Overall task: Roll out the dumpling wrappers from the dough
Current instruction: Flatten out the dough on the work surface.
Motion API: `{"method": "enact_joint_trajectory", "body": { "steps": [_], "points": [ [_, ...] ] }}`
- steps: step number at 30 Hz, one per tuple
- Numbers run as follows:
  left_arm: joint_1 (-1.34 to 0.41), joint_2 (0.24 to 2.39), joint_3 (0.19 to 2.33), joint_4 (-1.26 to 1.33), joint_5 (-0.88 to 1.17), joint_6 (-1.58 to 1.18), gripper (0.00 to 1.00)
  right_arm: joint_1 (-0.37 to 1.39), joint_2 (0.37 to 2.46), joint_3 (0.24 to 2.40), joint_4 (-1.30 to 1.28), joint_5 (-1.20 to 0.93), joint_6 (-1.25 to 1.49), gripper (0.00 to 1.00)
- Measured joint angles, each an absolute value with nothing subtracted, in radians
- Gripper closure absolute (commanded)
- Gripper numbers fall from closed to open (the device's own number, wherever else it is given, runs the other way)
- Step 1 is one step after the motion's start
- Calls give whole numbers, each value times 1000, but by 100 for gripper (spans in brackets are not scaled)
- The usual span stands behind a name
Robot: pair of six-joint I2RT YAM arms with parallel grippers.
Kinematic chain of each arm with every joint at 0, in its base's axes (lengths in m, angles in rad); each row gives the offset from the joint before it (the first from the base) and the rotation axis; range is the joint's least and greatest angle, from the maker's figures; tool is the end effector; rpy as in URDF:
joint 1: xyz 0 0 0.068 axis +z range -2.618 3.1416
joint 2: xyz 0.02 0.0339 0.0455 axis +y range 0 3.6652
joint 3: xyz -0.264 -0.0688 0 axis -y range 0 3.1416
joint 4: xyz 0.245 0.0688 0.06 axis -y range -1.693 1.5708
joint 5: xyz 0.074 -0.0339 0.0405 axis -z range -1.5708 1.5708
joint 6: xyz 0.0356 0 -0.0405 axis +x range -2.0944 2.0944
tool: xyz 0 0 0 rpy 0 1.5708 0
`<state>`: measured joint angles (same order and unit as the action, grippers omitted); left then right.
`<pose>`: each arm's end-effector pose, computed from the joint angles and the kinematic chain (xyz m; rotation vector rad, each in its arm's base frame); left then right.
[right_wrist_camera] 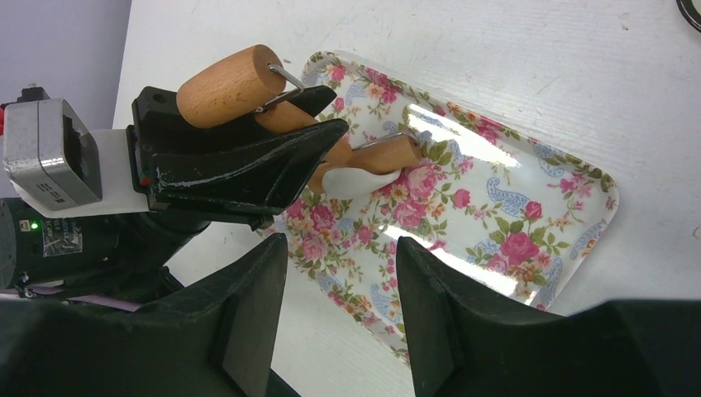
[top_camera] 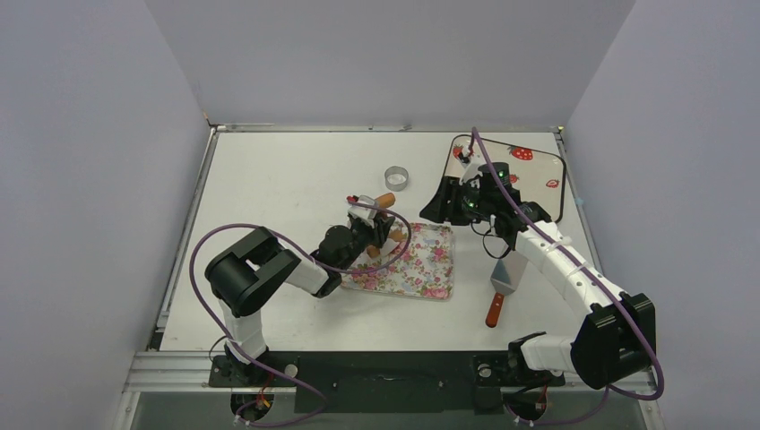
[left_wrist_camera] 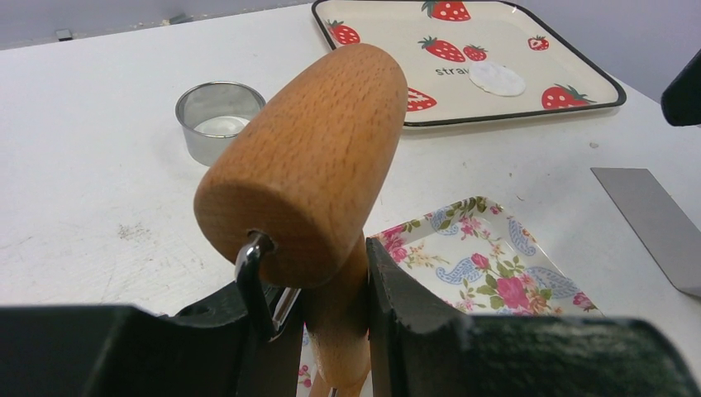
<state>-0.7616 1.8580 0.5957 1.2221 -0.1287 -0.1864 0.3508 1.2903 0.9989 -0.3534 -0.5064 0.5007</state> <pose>0.2460 -0.2283 0.1471 0.3687 1.6053 -0.6266 0.2597 0.1134 0.2911 -0.1239 2.3137 1.0153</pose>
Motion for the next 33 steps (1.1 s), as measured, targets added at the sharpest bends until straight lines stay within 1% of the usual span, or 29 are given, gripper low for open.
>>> {"method": "enact_joint_trajectory", "body": {
  "steps": [10, 14, 24, 33],
  "points": [
    [-754, 1869, 609, 1218, -145, -207, 100, 339, 1290, 999, -354, -508, 497, 53],
    [-756, 1859, 611, 1214, -116, -175, 100, 338, 1290, 999, -354, -511, 491, 53],
    [-822, 1766, 630, 1034, -26, 10, 100, 334, 1284, 1004, -353, -522, 487, 53],
    [-883, 1684, 657, 839, 34, 199, 100, 336, 1196, 1002, -330, -518, 510, 53]
  ]
}}
